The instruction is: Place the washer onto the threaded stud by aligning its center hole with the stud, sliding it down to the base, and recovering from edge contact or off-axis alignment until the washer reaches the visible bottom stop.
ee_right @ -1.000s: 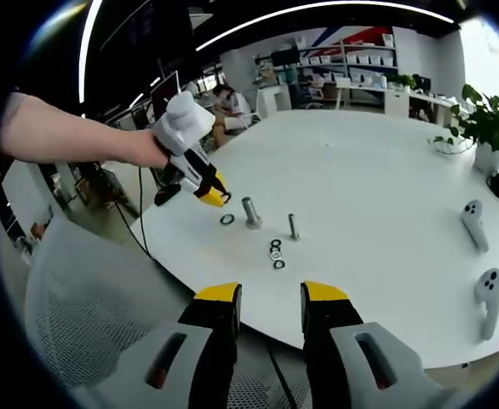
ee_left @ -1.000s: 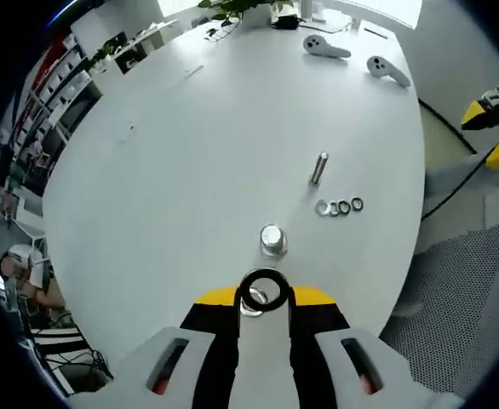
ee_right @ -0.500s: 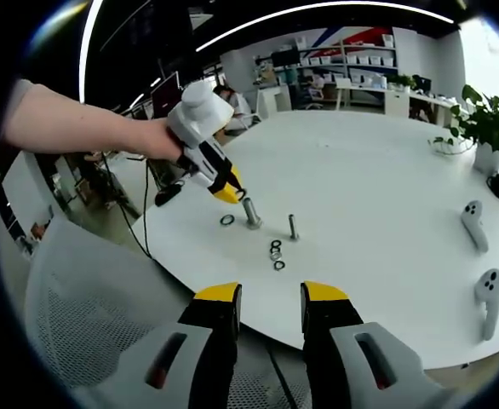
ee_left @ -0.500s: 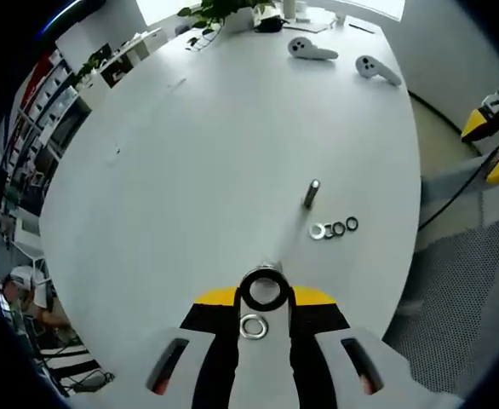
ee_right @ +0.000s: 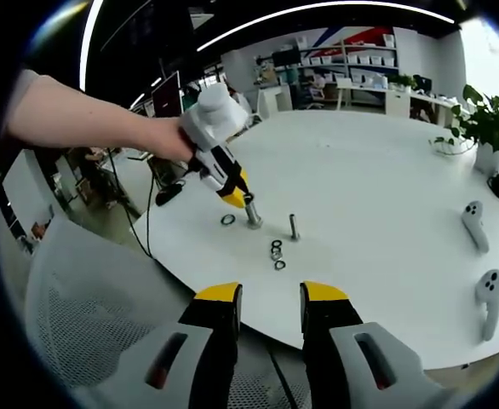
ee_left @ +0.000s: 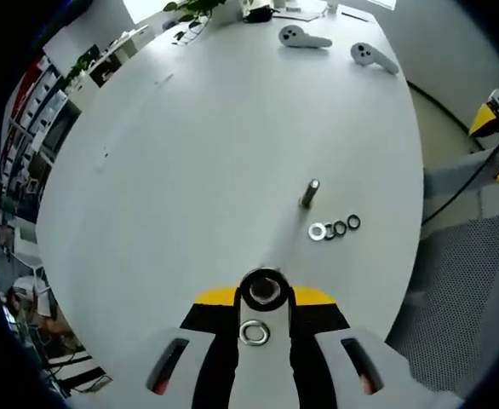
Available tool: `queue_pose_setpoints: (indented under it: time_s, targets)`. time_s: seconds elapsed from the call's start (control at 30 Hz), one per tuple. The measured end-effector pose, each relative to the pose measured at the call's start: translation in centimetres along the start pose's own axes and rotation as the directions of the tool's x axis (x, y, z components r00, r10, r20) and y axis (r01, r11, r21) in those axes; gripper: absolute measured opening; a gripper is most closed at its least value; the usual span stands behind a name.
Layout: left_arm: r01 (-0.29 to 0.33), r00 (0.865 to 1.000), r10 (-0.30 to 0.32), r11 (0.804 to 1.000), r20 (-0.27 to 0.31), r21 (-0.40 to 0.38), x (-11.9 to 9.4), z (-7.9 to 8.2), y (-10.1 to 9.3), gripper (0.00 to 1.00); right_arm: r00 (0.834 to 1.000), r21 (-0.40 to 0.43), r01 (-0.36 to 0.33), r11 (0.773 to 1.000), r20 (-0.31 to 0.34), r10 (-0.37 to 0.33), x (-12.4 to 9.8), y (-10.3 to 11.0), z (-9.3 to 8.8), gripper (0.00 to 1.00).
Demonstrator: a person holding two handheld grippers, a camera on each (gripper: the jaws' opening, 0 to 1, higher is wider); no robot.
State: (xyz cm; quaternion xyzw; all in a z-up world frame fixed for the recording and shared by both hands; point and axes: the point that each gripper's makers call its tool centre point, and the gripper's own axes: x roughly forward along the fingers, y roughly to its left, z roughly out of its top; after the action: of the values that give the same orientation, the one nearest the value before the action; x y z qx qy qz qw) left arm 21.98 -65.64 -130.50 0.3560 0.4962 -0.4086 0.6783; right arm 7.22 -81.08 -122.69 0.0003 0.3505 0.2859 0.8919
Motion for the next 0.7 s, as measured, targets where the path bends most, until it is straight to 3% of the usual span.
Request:
queue_pose_setpoints:
  time_s: [0.7]
  targets:
    - [0.032, 0.995, -0.031, 0.999, -0.096, 0.017, 3.9, -1.1, -0.2, 0.19, 1.0, 0.006, 0.005, 1.0, 0.001, -0.005, 0.1, -0.2, 0.0, 0.29]
